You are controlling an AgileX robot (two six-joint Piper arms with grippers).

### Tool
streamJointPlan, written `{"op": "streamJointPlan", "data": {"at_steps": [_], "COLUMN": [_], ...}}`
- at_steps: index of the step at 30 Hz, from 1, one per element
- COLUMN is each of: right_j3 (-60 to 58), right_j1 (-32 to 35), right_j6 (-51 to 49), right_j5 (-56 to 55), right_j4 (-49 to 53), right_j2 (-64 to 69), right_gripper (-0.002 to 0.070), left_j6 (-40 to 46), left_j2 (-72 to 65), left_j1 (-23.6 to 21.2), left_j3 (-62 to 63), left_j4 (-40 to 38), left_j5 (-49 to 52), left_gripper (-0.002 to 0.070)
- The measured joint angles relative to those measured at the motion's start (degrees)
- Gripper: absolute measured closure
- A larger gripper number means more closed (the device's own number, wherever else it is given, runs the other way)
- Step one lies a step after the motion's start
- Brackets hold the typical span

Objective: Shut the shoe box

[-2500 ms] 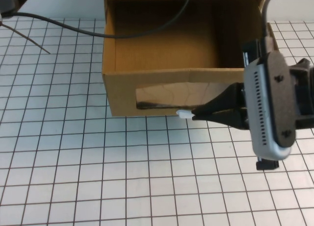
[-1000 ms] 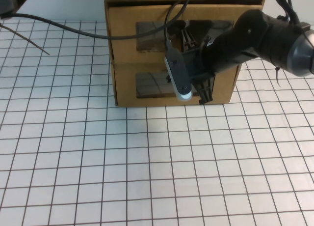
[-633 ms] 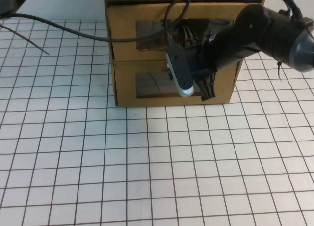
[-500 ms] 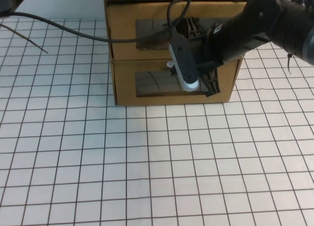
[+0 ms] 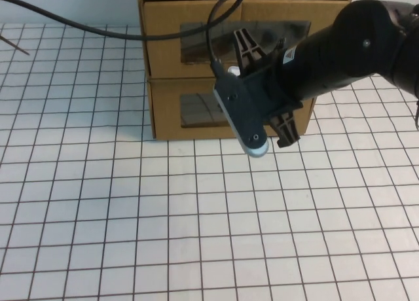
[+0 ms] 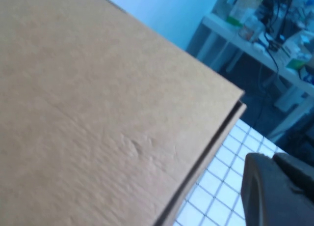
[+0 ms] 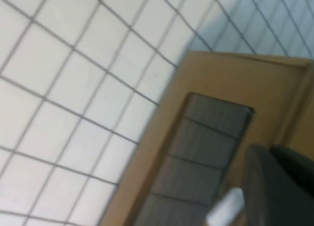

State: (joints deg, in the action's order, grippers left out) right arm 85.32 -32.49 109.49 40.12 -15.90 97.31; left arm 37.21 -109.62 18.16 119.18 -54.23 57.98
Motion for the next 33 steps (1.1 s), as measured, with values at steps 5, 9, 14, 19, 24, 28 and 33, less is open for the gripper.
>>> {"op": "streamJointPlan", "data": {"at_steps": [5, 9, 14, 19, 24, 28, 33], "right_j3": [0.27, 3.68, 8.68, 9.64, 9.64, 9.64, 9.64], "right_j1": [1.88, 5.63, 9.95, 10.74, 10.88, 11.01, 11.01], "right_j6": [-5.42, -5.95, -5.97, -5.97, -5.97, -7.06, -23.99], "right_j5": [-10.32, -14.79, -15.27, -12.59, -4.45, 2.36, -0.47], "right_j4": [-3.25, -13.47, -22.14, -24.70, -24.80, -24.94, -29.72], "right_j2": [0.48, 4.37, 9.32, 10.38, 7.06, 0.10, -11.39], "right_gripper": [0.0690, 0.0690, 0.0690, 0.0690, 0.0690, 0.0690, 0.0690], "left_j6": [-0.46, -2.68, -5.92, -8.85, -10.67, -11.97, -15.77], "left_j2": [1.43, 4.94, 10.09, 13.71, 17.17, 21.53, 29.40], "left_j1": [0.00, -0.11, -0.22, -0.22, -0.22, -0.22, -0.22], "left_j3": [0.00, 0.00, 0.00, 0.00, 0.00, 0.00, 0.00], "left_j4": [1.72, 8.94, 17.74, 23.40, 24.86, 25.92, 32.20], "left_j5": [3.49, 4.64, 6.57, 8.88, 10.43, 12.67, 14.76], "left_gripper": [0.0680, 0.0680, 0.0680, 0.0680, 0.0680, 0.0680, 0.0680]}}
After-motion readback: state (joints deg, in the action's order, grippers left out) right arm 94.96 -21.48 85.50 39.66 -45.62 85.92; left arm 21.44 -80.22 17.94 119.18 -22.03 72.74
